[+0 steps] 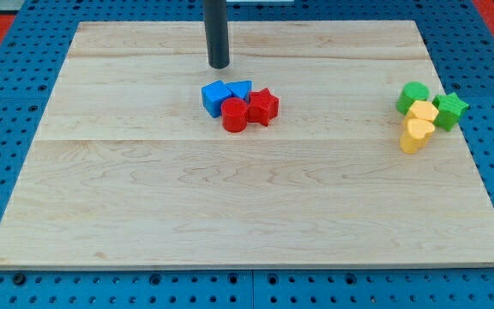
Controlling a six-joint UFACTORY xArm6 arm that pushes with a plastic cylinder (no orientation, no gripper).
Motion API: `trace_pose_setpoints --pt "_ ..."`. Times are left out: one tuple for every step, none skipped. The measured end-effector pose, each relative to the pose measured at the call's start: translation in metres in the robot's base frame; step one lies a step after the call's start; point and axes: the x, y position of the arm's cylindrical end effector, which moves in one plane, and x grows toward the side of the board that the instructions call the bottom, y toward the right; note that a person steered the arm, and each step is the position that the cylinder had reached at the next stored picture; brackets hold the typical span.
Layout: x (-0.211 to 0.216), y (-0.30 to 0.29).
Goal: Move your arm towards top right
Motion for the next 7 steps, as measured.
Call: trace_pose_setpoints --pt "0.000 0.001" --pt "0.000 0.001" --pt "-0.001 0.001" --pt "-0.003 0.001" --pt "-0.006 0.001" --pt "-0.009 0.001" --pt "-0.013 0.001"
